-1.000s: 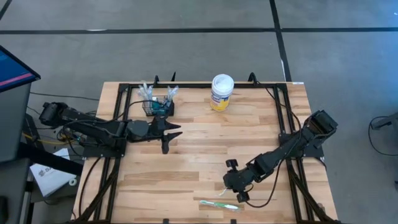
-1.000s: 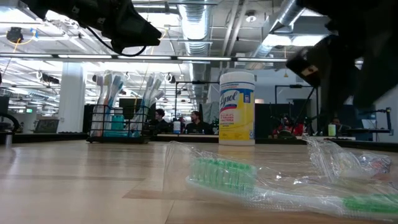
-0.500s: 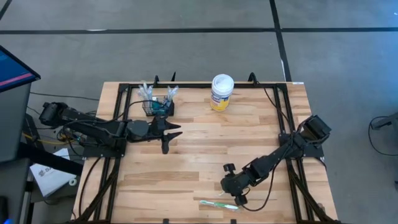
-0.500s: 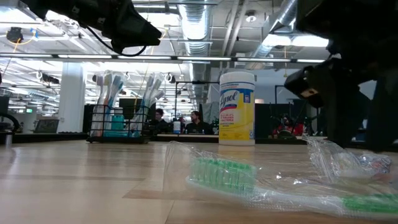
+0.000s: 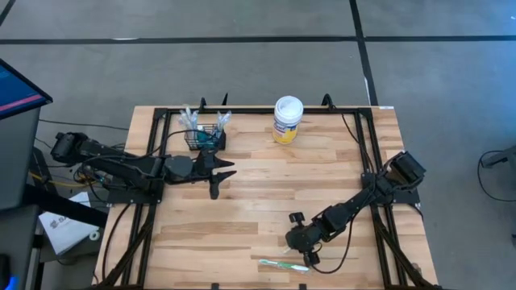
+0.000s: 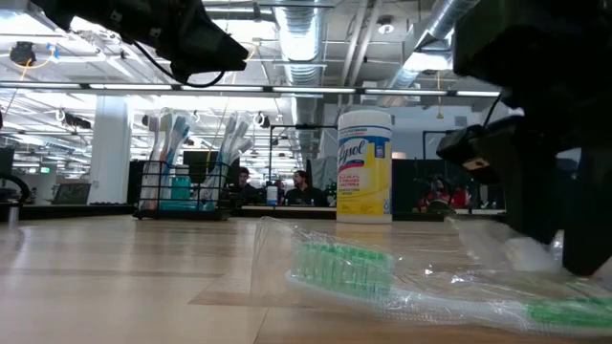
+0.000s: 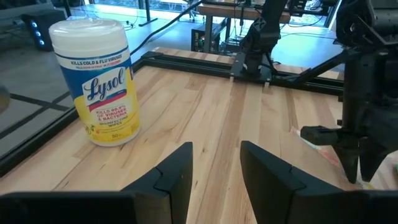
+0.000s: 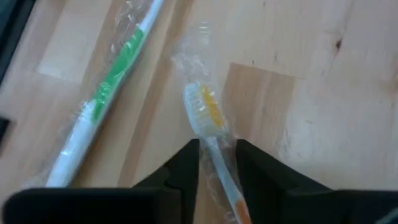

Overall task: Pick & Place toothbrushing station
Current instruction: Put the orange toothbrush into the mesh organizer

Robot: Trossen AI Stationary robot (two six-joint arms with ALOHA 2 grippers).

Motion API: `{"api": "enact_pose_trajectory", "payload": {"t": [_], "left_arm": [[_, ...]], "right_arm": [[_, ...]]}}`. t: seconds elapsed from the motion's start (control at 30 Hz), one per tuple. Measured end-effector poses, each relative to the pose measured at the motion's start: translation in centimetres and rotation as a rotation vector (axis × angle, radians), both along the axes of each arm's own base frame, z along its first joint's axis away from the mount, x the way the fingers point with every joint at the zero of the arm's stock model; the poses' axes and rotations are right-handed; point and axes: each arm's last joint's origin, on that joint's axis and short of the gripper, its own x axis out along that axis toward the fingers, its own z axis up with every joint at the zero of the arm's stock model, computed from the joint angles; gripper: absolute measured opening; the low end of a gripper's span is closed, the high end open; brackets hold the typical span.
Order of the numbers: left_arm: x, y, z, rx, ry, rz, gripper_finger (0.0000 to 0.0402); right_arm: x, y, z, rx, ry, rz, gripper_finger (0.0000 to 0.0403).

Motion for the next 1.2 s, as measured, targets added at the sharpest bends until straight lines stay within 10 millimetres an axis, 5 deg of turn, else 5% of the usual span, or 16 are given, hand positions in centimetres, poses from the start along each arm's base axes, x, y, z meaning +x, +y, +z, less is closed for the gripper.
{"api": "enact_pose_trajectory", "payload": {"t": [0.2, 0.7, 1.2], "left_arm": [[0.0, 0.0, 0.0, 0.000, 0.001, 0.000, 0.0127], [0.0, 0.0, 0.0, 0.000, 0.001, 0.000, 0.0127], [0.0, 0.0, -0.1, 0.001, 0.003, 0.000, 0.0127]], "right_arm": [[0.0, 0.0, -0.1, 0.004, 0.006, 0.001, 0.0010], [1.4, -0.1, 1.9, -0.021, 0.010, 0.003, 0.0000], [4.1, -2.8, 5.1, -0.103, -0.145, -0.030, 0.0000]]}}
